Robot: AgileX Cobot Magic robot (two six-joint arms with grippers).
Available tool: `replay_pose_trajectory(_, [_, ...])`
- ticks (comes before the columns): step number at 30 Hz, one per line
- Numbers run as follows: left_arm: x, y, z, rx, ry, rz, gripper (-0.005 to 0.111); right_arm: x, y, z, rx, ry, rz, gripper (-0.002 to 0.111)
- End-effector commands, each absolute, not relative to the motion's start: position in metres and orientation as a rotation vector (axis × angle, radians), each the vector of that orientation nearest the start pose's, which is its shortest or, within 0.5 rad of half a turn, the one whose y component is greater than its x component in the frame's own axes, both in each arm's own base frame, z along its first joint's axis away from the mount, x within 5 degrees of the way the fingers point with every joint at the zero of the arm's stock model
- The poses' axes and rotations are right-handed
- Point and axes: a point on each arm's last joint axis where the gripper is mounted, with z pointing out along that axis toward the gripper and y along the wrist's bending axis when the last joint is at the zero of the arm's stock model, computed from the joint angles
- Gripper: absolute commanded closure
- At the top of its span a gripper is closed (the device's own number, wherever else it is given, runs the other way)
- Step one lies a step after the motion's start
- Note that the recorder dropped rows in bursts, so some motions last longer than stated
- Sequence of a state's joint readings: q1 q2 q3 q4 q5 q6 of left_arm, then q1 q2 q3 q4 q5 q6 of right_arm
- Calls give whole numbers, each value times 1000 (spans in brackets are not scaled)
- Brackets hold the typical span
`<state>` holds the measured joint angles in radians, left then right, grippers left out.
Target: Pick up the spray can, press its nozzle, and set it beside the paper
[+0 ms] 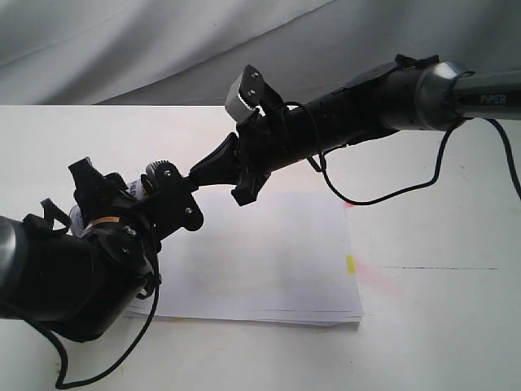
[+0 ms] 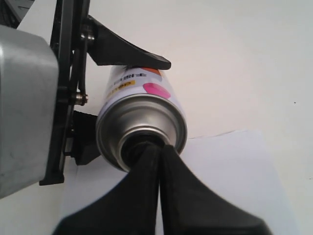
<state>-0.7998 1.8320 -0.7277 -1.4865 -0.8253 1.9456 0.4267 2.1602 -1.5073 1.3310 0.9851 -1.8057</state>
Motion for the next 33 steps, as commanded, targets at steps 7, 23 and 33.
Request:
replay_pose_trajectory(7, [260, -176, 145, 1154, 1879, 855, 107, 370, 261, 182, -1471, 1661, 1035, 108])
replay_pose_trajectory(23, [260, -176, 145, 1153, 1877, 854, 107, 366, 271, 181, -1484, 1660, 1008, 108])
replay_pose_trajectory(33, [260, -176, 145, 1152, 1876, 853, 107, 366, 271, 181, -1484, 1660, 1008, 108])
